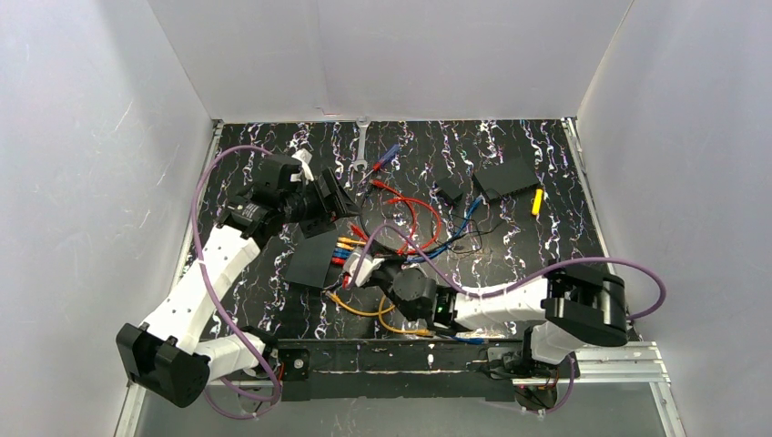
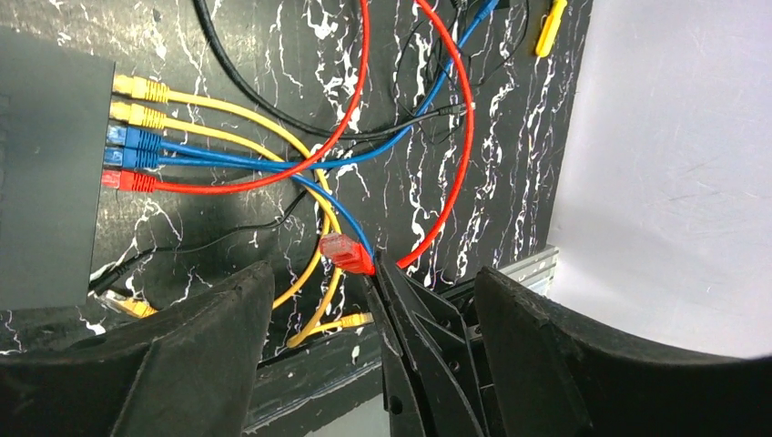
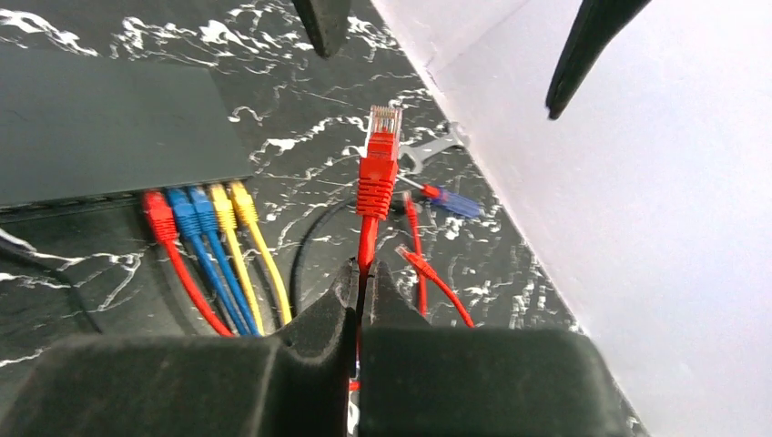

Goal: Insert the plug into the switch port
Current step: Pick up the connector from the center of the board.

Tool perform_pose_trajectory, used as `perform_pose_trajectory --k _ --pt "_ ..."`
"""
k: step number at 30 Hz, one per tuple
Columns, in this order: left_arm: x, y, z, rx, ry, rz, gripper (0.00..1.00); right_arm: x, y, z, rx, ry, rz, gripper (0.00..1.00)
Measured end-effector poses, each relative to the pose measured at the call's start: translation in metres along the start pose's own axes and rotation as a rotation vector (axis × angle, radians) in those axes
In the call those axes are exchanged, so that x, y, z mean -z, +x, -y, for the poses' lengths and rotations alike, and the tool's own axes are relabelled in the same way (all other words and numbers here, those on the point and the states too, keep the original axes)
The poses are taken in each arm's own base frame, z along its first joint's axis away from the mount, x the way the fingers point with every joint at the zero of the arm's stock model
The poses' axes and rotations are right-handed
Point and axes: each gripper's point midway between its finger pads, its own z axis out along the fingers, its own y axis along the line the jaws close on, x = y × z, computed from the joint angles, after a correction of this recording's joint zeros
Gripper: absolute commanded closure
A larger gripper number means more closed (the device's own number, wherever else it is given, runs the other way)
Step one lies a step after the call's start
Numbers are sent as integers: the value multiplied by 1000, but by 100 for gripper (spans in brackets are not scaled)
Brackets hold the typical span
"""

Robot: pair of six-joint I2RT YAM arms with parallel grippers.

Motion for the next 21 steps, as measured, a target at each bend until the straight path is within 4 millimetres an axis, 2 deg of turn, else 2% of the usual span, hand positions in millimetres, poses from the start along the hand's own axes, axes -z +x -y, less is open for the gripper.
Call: perform_pose_trajectory --k 5,13,21 --pt "-4 6 -5 21 -17 -16 24 0 -1 -1 114 85 -4 99" --pt "-26 24 -28 88 -51 -59 29 3 4 -16 310 183 -17 99" --pt "-33 21 -26 93 -24 -41 33 5 2 -18 445 249 -38 99"
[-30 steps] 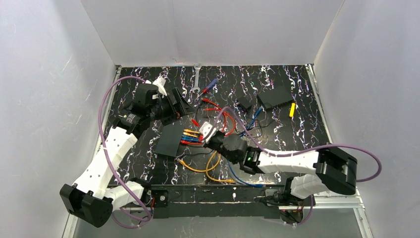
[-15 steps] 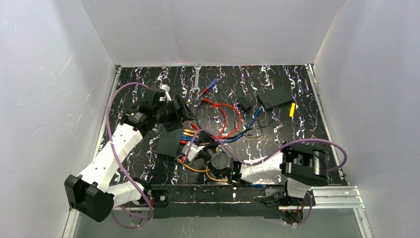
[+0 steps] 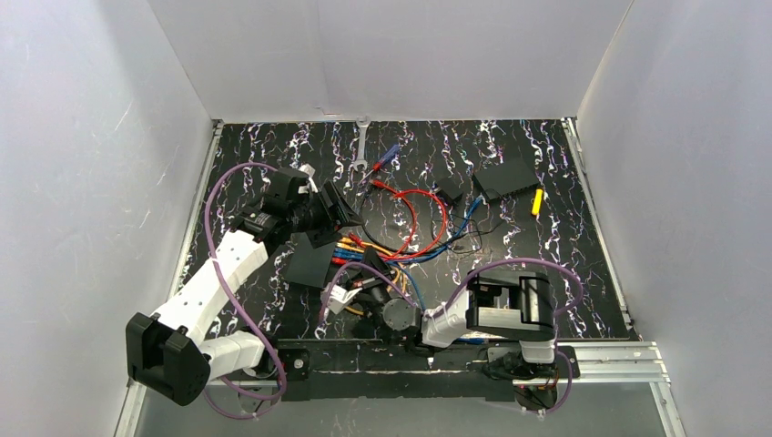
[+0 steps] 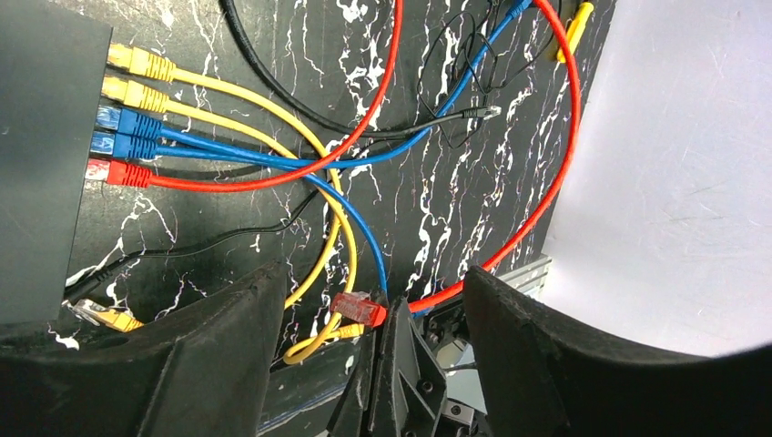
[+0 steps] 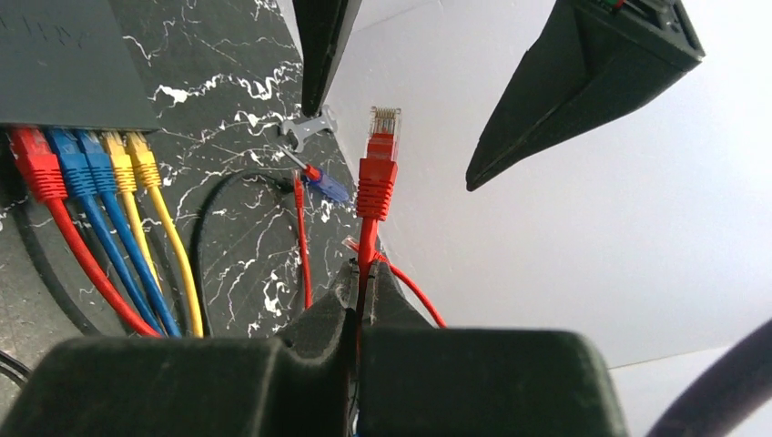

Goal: Insert the plug into the switch port
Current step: Pick up the connector from the center of the board.

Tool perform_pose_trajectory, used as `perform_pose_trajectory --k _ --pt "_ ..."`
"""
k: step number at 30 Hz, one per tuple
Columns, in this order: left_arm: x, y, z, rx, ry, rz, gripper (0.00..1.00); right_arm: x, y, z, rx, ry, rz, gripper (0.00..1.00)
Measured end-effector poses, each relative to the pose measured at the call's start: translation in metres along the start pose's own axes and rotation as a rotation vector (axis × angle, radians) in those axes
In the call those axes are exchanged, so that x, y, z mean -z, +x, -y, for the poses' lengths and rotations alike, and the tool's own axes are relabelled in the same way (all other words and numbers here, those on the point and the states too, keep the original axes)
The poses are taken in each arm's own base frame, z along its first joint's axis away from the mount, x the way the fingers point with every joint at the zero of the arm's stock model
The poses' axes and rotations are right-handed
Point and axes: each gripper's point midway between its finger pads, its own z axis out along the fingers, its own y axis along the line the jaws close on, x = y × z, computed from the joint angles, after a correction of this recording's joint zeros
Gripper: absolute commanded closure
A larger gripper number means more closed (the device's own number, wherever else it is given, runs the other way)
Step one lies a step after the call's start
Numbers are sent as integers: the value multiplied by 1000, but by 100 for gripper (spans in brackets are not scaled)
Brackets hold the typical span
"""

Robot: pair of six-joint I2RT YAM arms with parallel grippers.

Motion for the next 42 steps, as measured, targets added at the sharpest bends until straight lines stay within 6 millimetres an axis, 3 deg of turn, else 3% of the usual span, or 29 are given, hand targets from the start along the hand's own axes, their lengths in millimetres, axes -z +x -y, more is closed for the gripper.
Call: perform_pose_trajectory --k 5,14,23,31,33,35,37,42 --pt "-6 3 -3 14 9 -7 46 0 3 -2 76 5 -20 99" --pt "-11 5 -3 24 25 -17 48 0 3 2 120 14 -33 99" --pt "-21 15 -9 62 49 -42 58 0 3 4 121 22 -41 99" --pt "-17 11 1 64 99 -16 88 0 3 4 121 22 -42 99" --pt "-14 9 5 55 118 -3 100 0 2 4 116 25 -41 99" --pt "-12 9 7 45 133 7 100 -1 1 5 106 28 -40 99" --pt "-11 8 7 39 139 12 100 -1 1 5 95 30 -39 92" --pt "-11 7 11 9 165 22 100 -1 0 6 65 36 -43 60"
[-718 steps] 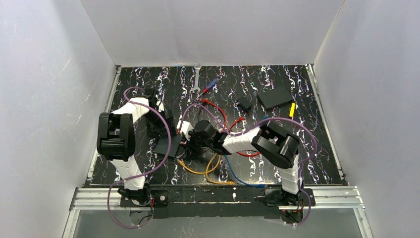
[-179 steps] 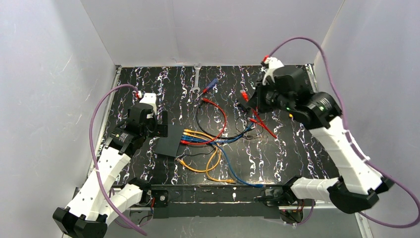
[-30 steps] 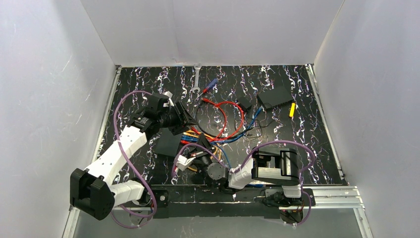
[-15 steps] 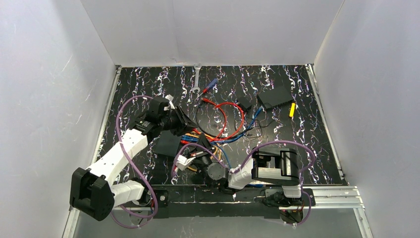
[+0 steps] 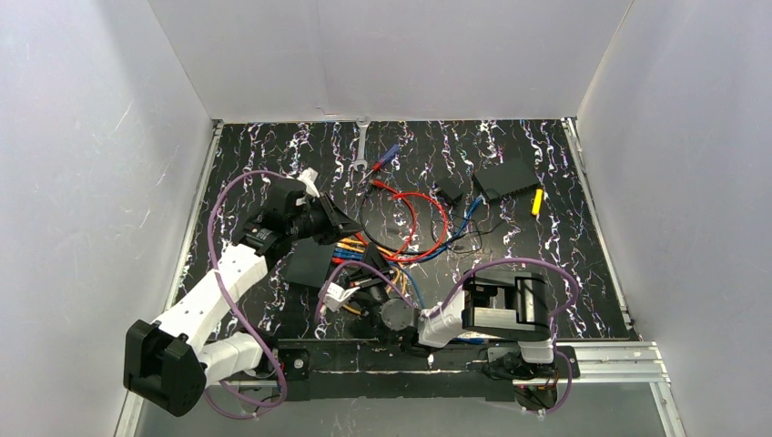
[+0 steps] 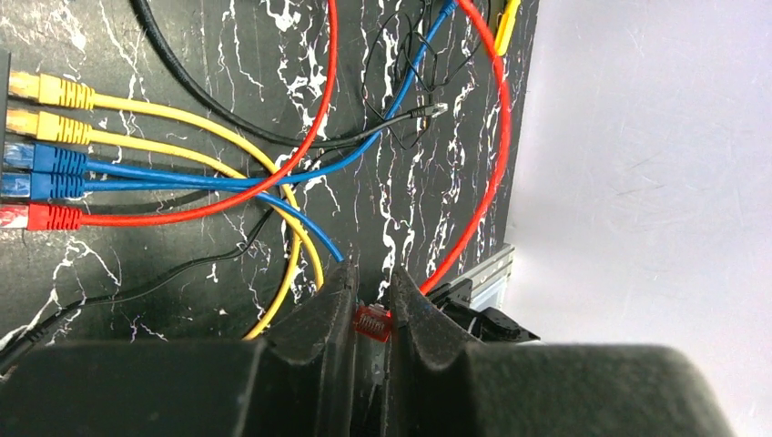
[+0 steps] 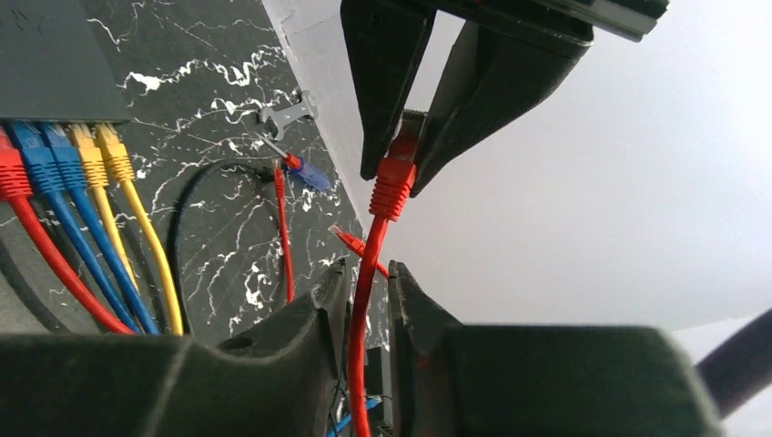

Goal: Insert the plug into the switch port
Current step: Pick up the connector from the center of the board.

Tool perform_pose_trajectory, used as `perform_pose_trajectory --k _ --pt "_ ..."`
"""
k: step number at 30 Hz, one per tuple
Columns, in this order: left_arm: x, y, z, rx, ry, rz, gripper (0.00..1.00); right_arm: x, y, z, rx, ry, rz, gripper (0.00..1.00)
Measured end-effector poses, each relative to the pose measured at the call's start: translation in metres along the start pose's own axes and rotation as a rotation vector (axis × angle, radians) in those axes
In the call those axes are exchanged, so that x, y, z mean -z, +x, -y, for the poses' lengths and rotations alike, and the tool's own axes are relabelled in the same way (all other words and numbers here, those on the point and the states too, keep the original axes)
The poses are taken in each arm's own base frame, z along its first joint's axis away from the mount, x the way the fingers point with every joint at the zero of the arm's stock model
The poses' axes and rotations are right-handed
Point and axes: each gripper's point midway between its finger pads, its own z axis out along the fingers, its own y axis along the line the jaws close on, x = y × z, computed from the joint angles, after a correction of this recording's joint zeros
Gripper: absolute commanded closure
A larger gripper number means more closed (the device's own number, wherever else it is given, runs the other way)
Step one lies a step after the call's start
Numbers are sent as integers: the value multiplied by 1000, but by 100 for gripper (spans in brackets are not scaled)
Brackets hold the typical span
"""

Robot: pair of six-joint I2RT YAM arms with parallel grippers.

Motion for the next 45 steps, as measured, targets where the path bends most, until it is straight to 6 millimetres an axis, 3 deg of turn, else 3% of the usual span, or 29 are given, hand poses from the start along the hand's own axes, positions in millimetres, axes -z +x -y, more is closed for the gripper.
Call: perform_pose_trajectory --k 3,9,16,23,27,34,45 --pt "1 -2 1 -48 9 11 100 0 0 -1 -36 0 1 44" --pt "12 -16 5 -213 6 80 100 1 -9 17 -223 -8 39 32" --pt "35 -43 34 -483 81 225 100 1 -29 77 -586 -69 168 17" --pt "47 -56 59 -655 192 343 100 -10 -13 129 -843 -168 276 11" --pt "42 -54 56 -706 205 346 100 -12 -3 143 -938 -260 326 10" --pt "29 -51 39 -788 203 367 100 -31 10 140 -1087 -466 328 11" --pt "29 -76 3 -904 17 495 100 -46 28 163 -1231 -548 298 13"
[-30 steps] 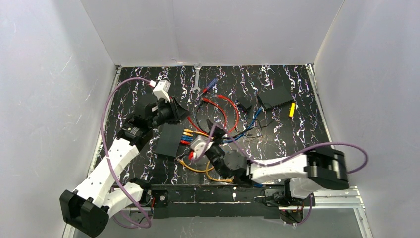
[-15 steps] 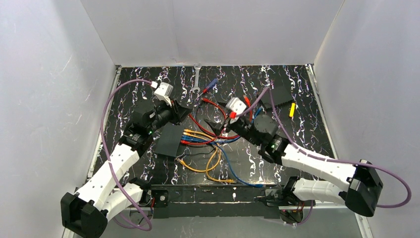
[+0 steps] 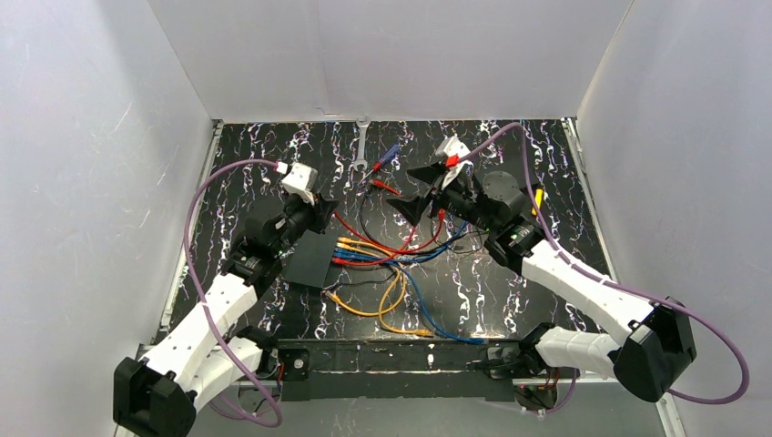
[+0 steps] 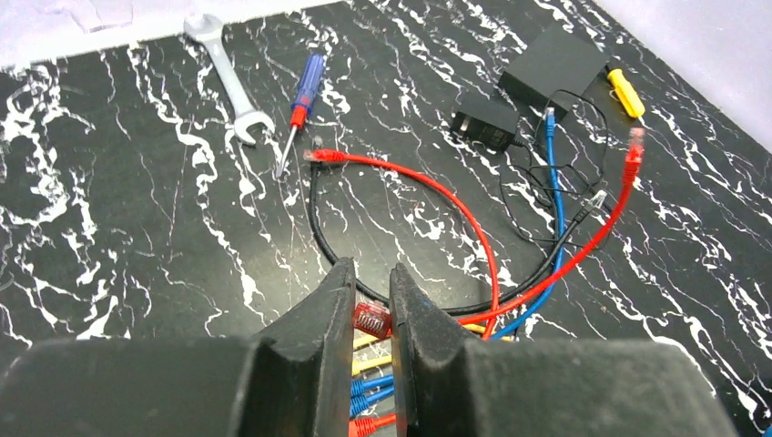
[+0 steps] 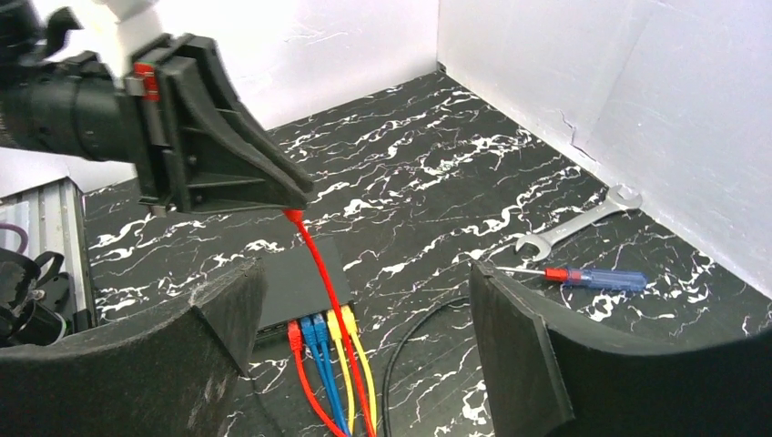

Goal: Insert the plug into the switch port
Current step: Pick up the connector from the center of the board.

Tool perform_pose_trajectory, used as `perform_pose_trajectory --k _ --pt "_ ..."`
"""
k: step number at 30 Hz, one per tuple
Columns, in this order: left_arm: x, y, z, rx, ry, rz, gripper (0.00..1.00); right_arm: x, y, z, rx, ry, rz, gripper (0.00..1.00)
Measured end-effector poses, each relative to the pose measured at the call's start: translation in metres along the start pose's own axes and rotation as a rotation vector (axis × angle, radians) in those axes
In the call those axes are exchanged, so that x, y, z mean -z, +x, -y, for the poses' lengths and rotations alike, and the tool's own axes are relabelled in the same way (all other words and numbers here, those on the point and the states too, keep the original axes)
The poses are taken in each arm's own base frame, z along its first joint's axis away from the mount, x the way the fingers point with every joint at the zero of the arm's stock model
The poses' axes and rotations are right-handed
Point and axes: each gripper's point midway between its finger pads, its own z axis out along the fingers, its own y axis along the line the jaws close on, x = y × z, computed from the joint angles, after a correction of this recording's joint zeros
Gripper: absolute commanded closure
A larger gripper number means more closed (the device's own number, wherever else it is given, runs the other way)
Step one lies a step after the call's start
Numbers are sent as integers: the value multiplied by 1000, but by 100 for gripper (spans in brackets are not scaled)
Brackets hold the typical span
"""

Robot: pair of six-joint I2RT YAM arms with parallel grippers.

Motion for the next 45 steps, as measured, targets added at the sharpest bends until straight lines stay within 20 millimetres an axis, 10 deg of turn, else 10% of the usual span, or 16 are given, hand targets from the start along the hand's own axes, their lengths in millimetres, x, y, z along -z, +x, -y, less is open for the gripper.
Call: perform_pose_trajectory --k 9,21,45 --pt "15 -25 38 -61 215 154 100 -1 23 18 -64 -24 -59 17" --pt "11 -23 90 15 542 161 100 -1 37 -25 -78 -323 -72 33" --pt "15 -29 111 120 683 159 100 -6 49 -68 -154 -565 -16 50"
